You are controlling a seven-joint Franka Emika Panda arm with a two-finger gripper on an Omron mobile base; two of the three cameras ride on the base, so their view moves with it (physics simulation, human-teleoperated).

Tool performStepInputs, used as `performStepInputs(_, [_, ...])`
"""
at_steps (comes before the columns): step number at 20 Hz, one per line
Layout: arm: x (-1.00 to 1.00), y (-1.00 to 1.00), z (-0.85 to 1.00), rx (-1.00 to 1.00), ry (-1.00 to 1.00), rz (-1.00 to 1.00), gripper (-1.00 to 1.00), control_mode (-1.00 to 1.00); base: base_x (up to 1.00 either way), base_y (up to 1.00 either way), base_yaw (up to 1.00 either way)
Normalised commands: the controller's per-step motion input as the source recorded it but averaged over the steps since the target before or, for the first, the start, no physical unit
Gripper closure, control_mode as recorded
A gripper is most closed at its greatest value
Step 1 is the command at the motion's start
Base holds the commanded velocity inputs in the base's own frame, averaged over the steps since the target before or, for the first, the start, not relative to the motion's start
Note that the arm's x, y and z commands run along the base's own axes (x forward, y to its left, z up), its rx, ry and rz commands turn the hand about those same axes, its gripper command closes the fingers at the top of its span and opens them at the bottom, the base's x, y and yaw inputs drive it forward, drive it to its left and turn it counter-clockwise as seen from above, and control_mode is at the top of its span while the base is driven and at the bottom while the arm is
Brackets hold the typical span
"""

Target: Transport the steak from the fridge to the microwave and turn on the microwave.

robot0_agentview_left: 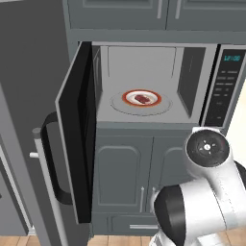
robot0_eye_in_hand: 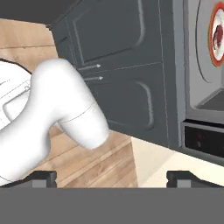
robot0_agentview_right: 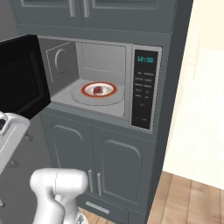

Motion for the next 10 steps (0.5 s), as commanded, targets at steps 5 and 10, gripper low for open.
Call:
performStepInputs(5, [-0.64,0.14,-0.02,-0.18,-0.21,0.19,-1.0,-1.0,0.0,0.0,0.0])
performStepInputs(10, [-0.51,0.1,-0.03,-0.17,-0.22,0.19,-1.0,-1.0,0.0,0.0,0.0])
